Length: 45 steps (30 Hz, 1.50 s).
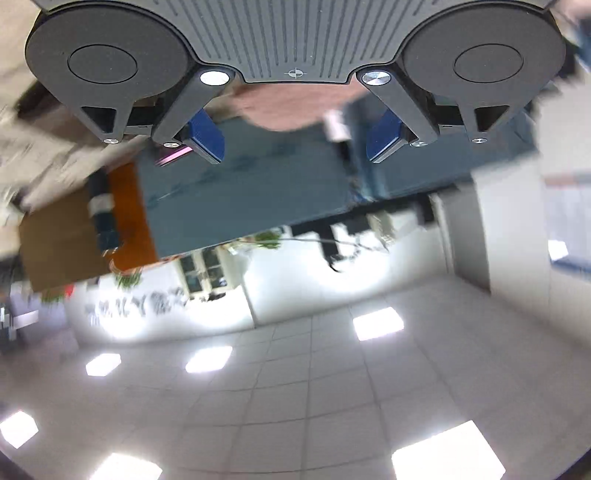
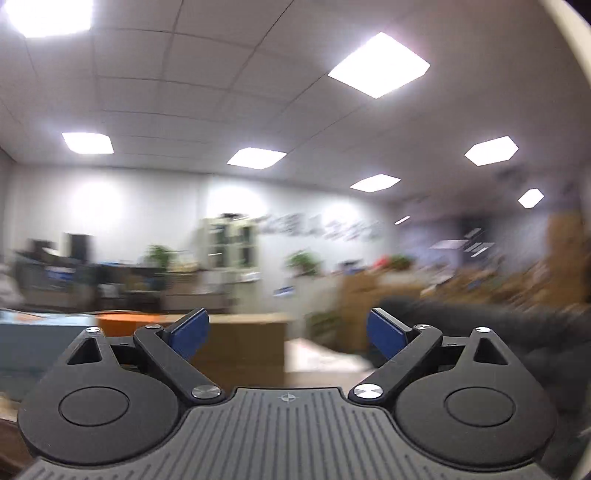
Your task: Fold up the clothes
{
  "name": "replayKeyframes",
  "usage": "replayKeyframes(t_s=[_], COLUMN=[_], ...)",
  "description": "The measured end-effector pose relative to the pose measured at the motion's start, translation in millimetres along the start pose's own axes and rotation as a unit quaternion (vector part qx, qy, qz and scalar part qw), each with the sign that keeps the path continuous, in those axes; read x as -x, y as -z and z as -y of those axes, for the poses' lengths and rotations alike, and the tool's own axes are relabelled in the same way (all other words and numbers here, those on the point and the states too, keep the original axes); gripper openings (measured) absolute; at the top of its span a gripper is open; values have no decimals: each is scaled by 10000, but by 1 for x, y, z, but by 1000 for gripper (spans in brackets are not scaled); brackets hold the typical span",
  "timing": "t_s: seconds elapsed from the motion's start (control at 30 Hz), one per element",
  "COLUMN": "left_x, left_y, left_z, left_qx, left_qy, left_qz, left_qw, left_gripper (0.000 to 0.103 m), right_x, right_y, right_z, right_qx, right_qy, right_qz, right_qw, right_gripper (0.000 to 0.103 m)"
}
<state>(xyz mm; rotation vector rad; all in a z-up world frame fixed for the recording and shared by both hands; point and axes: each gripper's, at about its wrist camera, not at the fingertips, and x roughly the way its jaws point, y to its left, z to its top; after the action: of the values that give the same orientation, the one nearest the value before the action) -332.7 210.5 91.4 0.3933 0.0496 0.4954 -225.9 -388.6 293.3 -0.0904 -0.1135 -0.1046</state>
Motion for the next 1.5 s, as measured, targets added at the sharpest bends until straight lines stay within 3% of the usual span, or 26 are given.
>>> replayKeyframes(t_s=[0.07, 0.13, 0.17, 0.2, 0.27, 0.3, 0.43, 0.47, 0.53, 0.6, 0.7, 0.77, 0.87, 0.97, 1.1, 1.23, 1.3, 1.4, 1.5], left_x=[11, 23, 28, 34, 44, 49, 54, 50, 34, 16, -21, -47, -88, -128, -169, -191, -196, -199, -201], left_y=[-6, -15, -19, -24, -37, -45, -68, -68, -63, -52, -28, -13, 7, 31, 52, 73, 81, 89, 98], left_z=[-16, -37, -47, -56, -69, -76, -77, -72, -56, -40, -17, -5, 5, 14, 30, 46, 50, 53, 55], left_qx=[-604, -1251, -1626, -2163, -3077, -3207, -2959, -2784, -2209, -1607, -572, 166, 1309, 2374, 3065, 3738, 3834, 3868, 3900], left_qy=[-481, -1312, -1819, -2384, -3178, -3305, -3391, -3284, -2609, -1865, -827, -84, 800, 1292, 1509, 1693, 1778, 1871, 1963], left_qz=[-19, -117, -183, -248, -383, -477, -399, -360, -391, -472, -669, -814, -1035, -1273, -1530, -1733, -1822, -1957, -2091], left_qw=[9970, 9834, 9696, 9464, 8960, 8864, 8921, 9019, 9389, 9681, 9927, 9965, 9827, 9543, 9273, 8953, 8878, 8815, 8750], left_gripper=[87, 87, 87, 87, 91, 94, 96, 96, 96, 96, 96, 96, 96, 96, 96, 96, 96, 96, 96], right_x=[15, 14, 10, 3, -15, -24, -53, -57, -58, -52, -51, -61, -82, -90, -98, -98, -95, -90, -92], right_y=[-3, 8, 16, 27, 58, 74, 137, 153, 179, 202, 230, 244, 262, 273, 281, 283, 283, 284, 284], right_z=[-4, -24, -37, -55, -103, -130, -238, -264, -315, -365, -416, -442, -466, -486, -505, -507, -504, -510, -522], right_qx=[720, 1265, 1465, 1643, 1965, 2025, 1748, 1647, 1539, 1568, 1681, 1709, 1739, 1823, 1777, 1763, 1756, 1864, 1882], right_qy=[515, 553, 434, 236, -357, -763, -2671, -3094, -3780, -4388, -5068, -5377, -5643, -5791, -5698, -5335, -5424, -5717, -5706], right_qz=[257, 394, 423, 450, 486, 488, 216, 104, -95, -230, -429, -615, -863, -1097, -1269, -1221, -1286, -1376, -1485], right_qw=[9957, 9896, 9874, 9851, 9787, 9751, 9474, 9365, 9129, 8845, 8444, 8233, 8024, 7870, 7922, 8181, 8114, 7870, 7855], right_gripper=[101, 103, 103, 103, 103, 103, 103, 103, 102, 101, 101, 101, 101, 101, 101, 101, 101, 101, 101])
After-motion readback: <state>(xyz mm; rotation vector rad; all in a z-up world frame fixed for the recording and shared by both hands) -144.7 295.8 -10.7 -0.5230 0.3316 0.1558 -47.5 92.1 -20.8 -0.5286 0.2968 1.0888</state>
